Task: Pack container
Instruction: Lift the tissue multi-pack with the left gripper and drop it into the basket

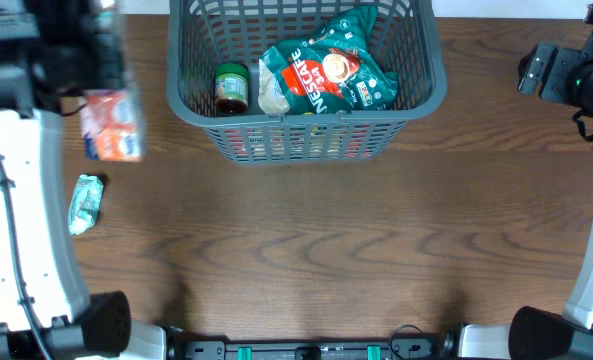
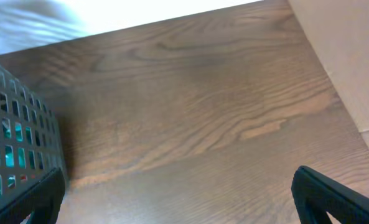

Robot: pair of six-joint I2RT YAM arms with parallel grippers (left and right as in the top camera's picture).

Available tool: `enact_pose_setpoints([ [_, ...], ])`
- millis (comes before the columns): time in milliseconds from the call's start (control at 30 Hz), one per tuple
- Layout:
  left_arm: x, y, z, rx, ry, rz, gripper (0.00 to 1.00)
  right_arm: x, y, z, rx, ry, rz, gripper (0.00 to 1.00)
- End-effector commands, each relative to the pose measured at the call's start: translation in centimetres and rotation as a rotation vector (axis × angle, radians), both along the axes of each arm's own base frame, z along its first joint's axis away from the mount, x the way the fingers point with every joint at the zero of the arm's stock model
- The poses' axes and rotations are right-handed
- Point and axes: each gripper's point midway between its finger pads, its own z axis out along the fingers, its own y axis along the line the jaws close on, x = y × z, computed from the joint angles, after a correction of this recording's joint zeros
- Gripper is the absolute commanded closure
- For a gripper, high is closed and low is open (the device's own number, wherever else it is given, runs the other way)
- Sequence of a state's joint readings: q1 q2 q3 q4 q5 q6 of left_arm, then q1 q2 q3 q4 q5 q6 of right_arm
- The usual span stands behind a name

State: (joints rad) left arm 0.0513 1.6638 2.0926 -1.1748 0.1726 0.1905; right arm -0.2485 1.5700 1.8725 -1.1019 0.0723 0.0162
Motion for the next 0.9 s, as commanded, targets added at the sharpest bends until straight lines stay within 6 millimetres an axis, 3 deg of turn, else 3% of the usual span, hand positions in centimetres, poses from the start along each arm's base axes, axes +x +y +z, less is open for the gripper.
enact_pose_setpoints([
  [0, 0.1, -5.9, 4.1, 0.145, -0.158, -0.264, 0.94, 0.1, -0.5, 0.0, -0.014, 0.000, -0.008, 0.01],
  [233, 2.0, -15.8, 9.0, 0.603, -0.486, -0.640, 0.94, 0.1, -0.5, 0.0, -0.013, 0.002, -0.007, 0.01],
  [367, 4.0, -20.2, 8.5, 0.669, -0.571, -0.743, 0.94, 0.1, -0.5, -0.1, -0.010, 0.005, -0.005, 0.01],
  [467, 5.6, -22.7, 5.3, 0.660, -0.534, -0.805, 0.94, 0.0, -0.4, -0.2, -0.004, 0.008, -0.010, 0.01],
  [567, 7.4, -24.3, -0.2, 0.641, -0.426, -0.879, 0.94, 0.0, -0.4, -0.2, -0.003, 0.008, -0.010, 0.01],
  [700, 8.8, -25.2, -6.8, 0.639, -0.275, -0.936, 0.94, 0.0, -0.4, -0.2, -0.004, 0.009, -0.010, 0.01],
  [800, 8.8, -25.2, -11.8, 0.638, -0.143, -0.982, 0.94, 0.0, -0.4, -0.2, -0.004, 0.009, -0.010, 0.01],
  [867, 8.5, -25.0, -13.6, 0.637, -0.083, -1.000, 0.94, 0.0, -0.4, -0.2, -0.004, 0.009, -0.010, 0.01],
])
